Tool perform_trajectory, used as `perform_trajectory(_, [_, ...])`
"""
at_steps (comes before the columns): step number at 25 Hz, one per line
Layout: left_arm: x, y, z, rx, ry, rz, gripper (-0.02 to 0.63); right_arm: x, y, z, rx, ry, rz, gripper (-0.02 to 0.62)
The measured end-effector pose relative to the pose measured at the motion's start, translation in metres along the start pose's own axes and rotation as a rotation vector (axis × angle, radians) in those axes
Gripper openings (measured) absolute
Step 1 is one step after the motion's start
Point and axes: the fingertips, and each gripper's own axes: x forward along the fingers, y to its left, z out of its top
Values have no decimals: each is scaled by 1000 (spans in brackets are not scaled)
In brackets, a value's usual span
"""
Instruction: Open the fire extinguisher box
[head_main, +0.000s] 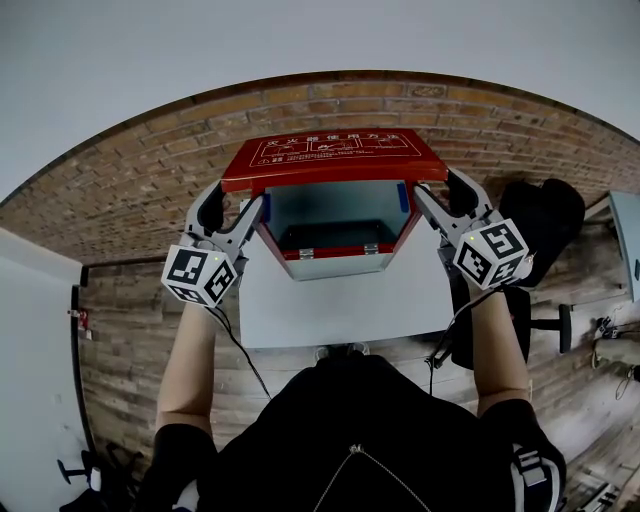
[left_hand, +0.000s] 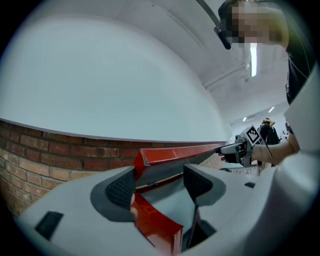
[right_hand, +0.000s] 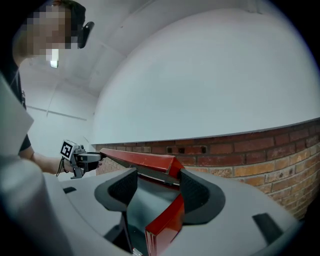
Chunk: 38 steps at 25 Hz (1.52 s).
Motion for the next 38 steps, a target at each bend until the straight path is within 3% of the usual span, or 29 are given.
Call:
perform_trajectory(17, [58, 38, 51, 118, -43, 10, 345, 58, -42, 64, -98, -107, -57, 272])
perform_trajectory(29, [111, 76, 58, 92, -25, 2, 345, 113, -80, 81, -64, -122, -64, 272])
perform_trajectory(38, [118, 83, 60, 91, -38, 8, 345, 121, -87, 82, -67, -122, -67, 272])
